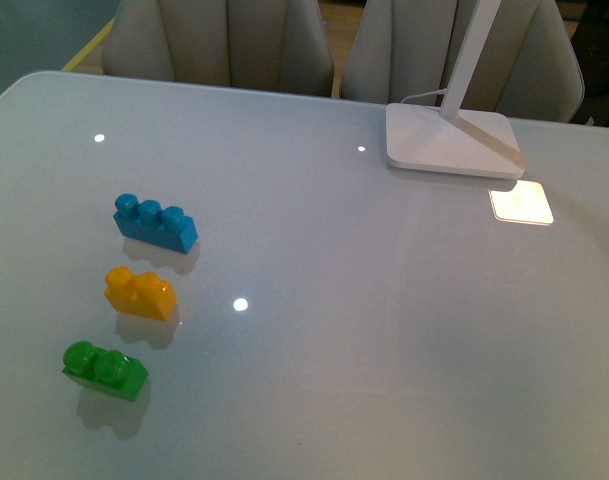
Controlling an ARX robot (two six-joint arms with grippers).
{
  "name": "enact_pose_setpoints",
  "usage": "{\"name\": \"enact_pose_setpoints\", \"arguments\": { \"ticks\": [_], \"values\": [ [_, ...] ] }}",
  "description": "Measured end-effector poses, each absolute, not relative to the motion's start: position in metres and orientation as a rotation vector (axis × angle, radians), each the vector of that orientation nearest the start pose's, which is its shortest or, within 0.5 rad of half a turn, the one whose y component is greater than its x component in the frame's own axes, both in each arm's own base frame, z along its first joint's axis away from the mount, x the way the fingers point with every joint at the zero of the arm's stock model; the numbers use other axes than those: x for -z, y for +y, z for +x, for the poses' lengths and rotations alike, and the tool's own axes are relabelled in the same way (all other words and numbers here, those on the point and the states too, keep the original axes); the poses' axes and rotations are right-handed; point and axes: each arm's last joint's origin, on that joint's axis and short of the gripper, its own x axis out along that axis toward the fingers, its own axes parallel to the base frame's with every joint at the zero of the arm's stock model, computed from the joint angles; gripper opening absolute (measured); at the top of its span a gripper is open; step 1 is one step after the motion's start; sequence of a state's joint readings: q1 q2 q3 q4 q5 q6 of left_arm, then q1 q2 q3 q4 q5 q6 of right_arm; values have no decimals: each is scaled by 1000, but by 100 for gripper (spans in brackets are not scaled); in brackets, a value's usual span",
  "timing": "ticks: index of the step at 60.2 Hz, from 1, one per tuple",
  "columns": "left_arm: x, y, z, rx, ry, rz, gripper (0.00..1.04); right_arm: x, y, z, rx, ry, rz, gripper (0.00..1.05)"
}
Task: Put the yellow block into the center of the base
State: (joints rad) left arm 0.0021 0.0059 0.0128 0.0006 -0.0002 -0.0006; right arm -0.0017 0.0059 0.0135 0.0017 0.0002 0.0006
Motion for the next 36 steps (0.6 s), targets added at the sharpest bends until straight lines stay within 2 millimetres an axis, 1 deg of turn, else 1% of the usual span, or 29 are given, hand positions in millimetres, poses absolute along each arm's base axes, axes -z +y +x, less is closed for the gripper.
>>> {"name": "enact_pose_setpoints", "arguments": {
  "ticks": [36],
  "values": [
    [-167,0,97,-2,-7,-1,97,-168,0,97,2,-9,1,96]
  ]
}}
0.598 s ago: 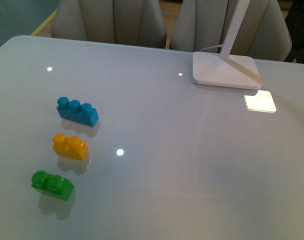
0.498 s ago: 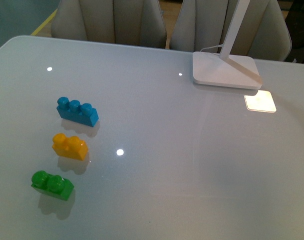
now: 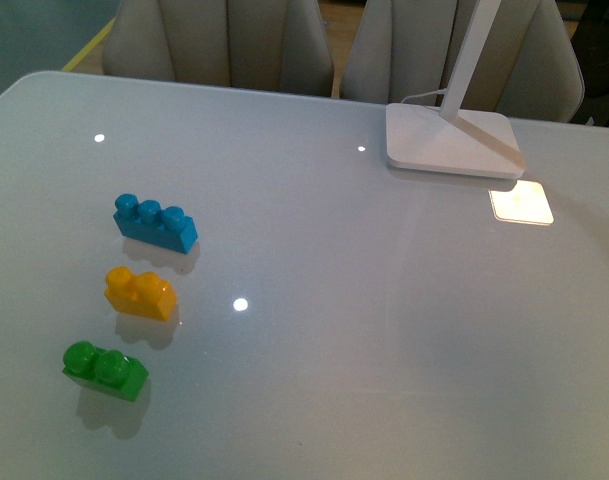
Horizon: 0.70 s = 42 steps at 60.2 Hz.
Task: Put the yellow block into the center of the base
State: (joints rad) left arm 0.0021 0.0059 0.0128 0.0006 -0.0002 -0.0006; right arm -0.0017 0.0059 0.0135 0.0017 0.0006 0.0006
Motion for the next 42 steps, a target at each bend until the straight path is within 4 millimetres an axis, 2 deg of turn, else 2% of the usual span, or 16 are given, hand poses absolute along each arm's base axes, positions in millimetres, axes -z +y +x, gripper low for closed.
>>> {"name": "enact_pose_setpoints", "arguments": {
  "ticks": [25,29,31,34,42],
  "values": [
    [-167,0,97,-2,-7,-1,97,-168,0,97,8,-6,3,96],
    [-167,0,97,-2,-7,-1,97,-167,-2,98,152,159,51,96],
    [-167,0,97,-2,-7,-1,97,-166,-7,99,264,279,56,96],
    [-167,0,97,-2,-7,-1,97,-165,-15,103,327,352,70,96],
    [-167,0,97,-2,-7,-1,97,-172,-44,113,370,342,103,96]
  ]
}}
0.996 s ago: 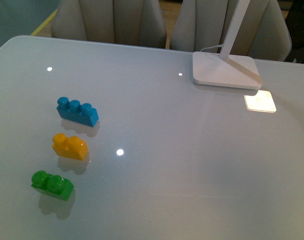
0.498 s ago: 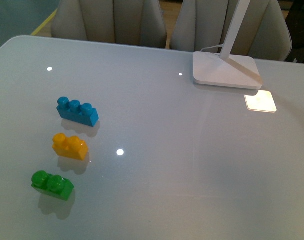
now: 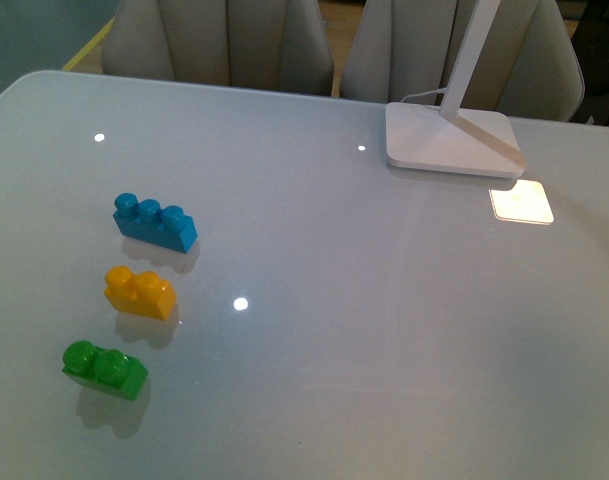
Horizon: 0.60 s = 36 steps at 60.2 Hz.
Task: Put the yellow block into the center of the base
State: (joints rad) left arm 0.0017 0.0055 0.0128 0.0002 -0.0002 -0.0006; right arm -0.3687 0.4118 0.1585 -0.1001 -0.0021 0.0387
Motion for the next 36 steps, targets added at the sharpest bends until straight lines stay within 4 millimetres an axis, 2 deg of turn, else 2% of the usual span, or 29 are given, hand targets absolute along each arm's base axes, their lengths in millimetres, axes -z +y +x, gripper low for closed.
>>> {"name": "enact_pose_setpoints", "arguments": {
  "ticks": [8,17,20,25,36],
  "values": [
    [-167,0,97,-2,-7,-1,97,-182,-85,128,364,318,74,96],
    [-167,0,97,-2,-7,-1,97,-174,-137,149,319,364,-19,96],
    [-167,0,97,-2,-7,-1,97,-163,-162,160,302,405,-73,96],
    [-167,0,97,-2,-7,-1,97,-129,-203,175,270,522,-158,96],
    [-167,0,97,-2,-7,-1,97,-82,-243,183,175,627,-153,96]
  ]
}}
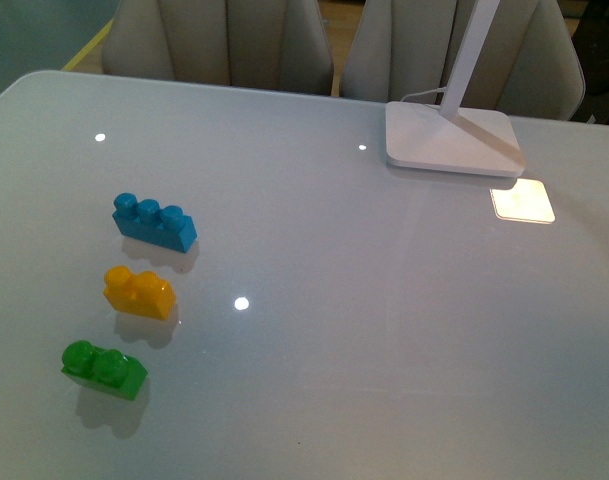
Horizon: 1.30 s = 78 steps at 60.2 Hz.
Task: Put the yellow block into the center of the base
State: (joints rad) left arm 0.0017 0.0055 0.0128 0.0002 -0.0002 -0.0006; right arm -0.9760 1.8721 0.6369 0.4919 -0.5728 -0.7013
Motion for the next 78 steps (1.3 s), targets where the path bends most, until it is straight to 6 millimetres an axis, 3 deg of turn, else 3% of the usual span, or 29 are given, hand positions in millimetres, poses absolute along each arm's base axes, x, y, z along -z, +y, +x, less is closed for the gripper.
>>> {"name": "enact_pose_setpoints", "arguments": {
  "ticks": [6,18,42,49,63,78],
  "values": [
    [-167,0,97,-2,-7,-1,97,-63,-262,191,159,638,-127,96],
    [-167,0,97,-2,-7,-1,97,-45,-295,212,180,612,-47,96],
    [-167,0,97,-2,-7,-1,97,-6,-341,254,213,649,66,96],
    [-167,0,97,-2,-7,-1,97,3,-341,265,198,636,84,96],
    [-167,0,97,-2,-7,-1,97,22,-325,283,127,615,143,96],
    [-167,0,97,-2,-7,-1,97,42,-312,278,87,646,181,96]
  ]
}}
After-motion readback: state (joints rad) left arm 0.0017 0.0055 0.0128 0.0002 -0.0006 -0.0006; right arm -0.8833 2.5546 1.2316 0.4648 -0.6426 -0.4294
